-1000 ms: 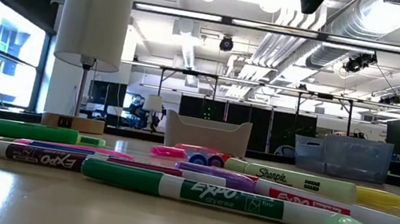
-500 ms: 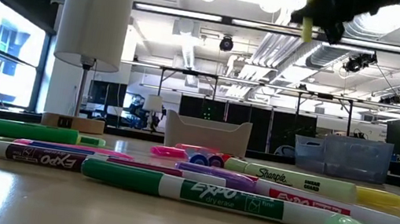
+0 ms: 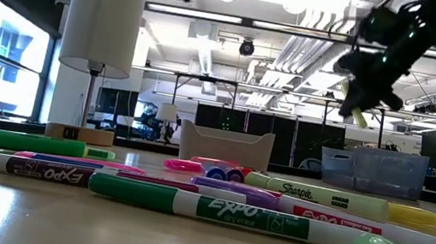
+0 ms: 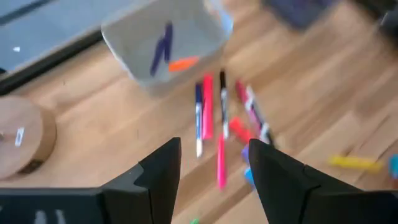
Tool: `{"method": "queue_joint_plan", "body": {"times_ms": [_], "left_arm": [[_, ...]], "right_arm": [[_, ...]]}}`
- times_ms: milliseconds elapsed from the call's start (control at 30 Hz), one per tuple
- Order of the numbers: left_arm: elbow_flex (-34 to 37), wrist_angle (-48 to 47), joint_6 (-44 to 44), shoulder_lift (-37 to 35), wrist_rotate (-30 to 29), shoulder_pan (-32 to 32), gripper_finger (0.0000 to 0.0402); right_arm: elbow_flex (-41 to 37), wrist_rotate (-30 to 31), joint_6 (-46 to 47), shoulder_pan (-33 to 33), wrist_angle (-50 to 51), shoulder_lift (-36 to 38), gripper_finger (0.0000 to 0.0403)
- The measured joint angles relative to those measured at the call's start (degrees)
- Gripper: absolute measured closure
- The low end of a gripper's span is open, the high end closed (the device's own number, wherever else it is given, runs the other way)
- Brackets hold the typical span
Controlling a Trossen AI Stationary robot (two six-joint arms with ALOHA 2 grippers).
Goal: Pick & Place Markers
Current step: Put the yellow highlighter pen into the black bin
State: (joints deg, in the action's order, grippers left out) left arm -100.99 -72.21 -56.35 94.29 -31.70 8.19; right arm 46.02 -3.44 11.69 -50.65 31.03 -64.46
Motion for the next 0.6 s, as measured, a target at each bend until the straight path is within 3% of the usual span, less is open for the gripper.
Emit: {"method": "queue_joint_plan", "body": {"times_ms": [233,467,600], "left_arm": [[16.91,4.6,0.77,-7.87,6.25,-1.78,0.0218],[37.42,25.72,6.83,-20.38,16.71,-4.94,0.0218],[43.39,27.63,11.62,-21.53,23.85,-7.03,0.0218]], "right_arm": [[0.0,0.33,0.29,-4.63,1.66,-7.86,0.0342],[0.0,1.36,2.54,-4.87,4.42,-9.87,0.0334],[0.0,-0.25,4.07,-4.85,5.7,-9.16,0.0329]]}}
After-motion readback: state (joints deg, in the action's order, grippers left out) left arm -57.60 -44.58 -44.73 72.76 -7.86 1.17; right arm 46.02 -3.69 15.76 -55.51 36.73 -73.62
